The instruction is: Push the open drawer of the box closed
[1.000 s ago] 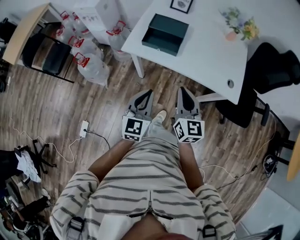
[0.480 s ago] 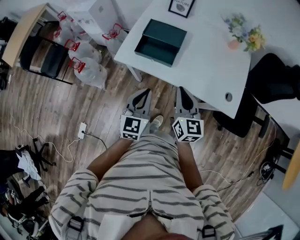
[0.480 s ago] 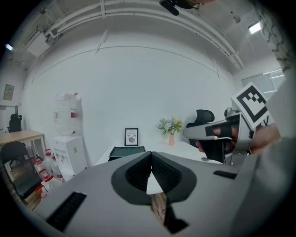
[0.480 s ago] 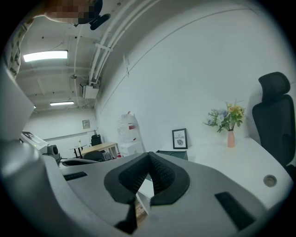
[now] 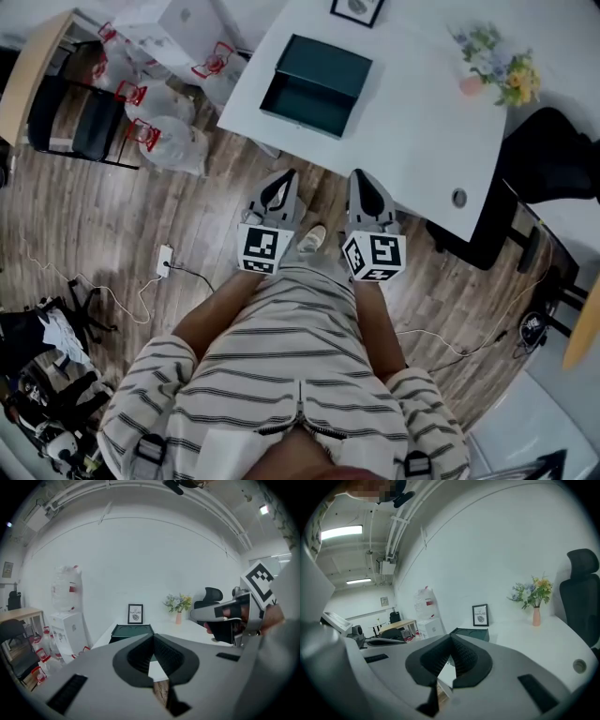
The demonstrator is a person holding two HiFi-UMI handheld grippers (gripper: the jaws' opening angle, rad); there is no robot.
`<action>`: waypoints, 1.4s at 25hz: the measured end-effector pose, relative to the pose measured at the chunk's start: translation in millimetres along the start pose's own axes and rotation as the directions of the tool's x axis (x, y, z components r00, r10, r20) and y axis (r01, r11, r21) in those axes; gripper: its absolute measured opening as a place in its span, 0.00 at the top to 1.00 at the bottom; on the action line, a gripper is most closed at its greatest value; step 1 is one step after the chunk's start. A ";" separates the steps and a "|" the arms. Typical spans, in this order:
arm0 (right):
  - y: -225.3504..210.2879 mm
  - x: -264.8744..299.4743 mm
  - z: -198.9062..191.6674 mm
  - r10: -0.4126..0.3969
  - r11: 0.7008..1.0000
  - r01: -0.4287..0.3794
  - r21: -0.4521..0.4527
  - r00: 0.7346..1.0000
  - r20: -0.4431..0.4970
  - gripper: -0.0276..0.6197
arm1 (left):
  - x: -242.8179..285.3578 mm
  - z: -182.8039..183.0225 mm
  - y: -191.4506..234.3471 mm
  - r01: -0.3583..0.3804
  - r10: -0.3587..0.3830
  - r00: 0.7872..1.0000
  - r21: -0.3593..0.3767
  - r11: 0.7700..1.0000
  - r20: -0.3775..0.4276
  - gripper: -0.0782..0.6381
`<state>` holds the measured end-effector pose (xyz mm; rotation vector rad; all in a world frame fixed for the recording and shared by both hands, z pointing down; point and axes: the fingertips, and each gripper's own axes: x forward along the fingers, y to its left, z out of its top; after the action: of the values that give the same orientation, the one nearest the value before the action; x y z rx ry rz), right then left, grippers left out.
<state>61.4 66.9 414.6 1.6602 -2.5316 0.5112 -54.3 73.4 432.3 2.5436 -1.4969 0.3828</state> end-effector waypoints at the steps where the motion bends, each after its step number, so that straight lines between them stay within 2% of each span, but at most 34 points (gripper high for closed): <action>1: -3.3 6.7 0.3 -0.005 1.000 0.005 0.005 1.000 -0.008 0.94 | 5.9 1.2 3.2 0.004 -0.004 1.000 -0.001 1.000 -0.002 0.89; 10: -27.7 71.4 2.7 -0.078 0.995 0.081 0.055 0.995 -0.067 0.94 | 51.0 1.7 38.7 0.065 -0.066 0.997 -0.005 0.998 -0.043 0.89; 20: -50.2 131.5 -1.8 -0.137 0.987 0.147 0.069 0.981 -0.136 0.94 | 96.9 -10.1 61.2 0.152 -0.151 0.985 0.006 0.988 -0.086 0.89; 35: -104.8 182.9 -31.4 -0.137 0.983 0.161 0.088 0.964 -0.229 0.91 | 127.9 -34.5 63.2 0.091 -0.093 0.985 -0.019 0.996 -0.148 0.89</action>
<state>76.6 -121.8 512.5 1.7037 -2.2371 0.7812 -54.8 -54.3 504.5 2.5017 -1.3200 0.5353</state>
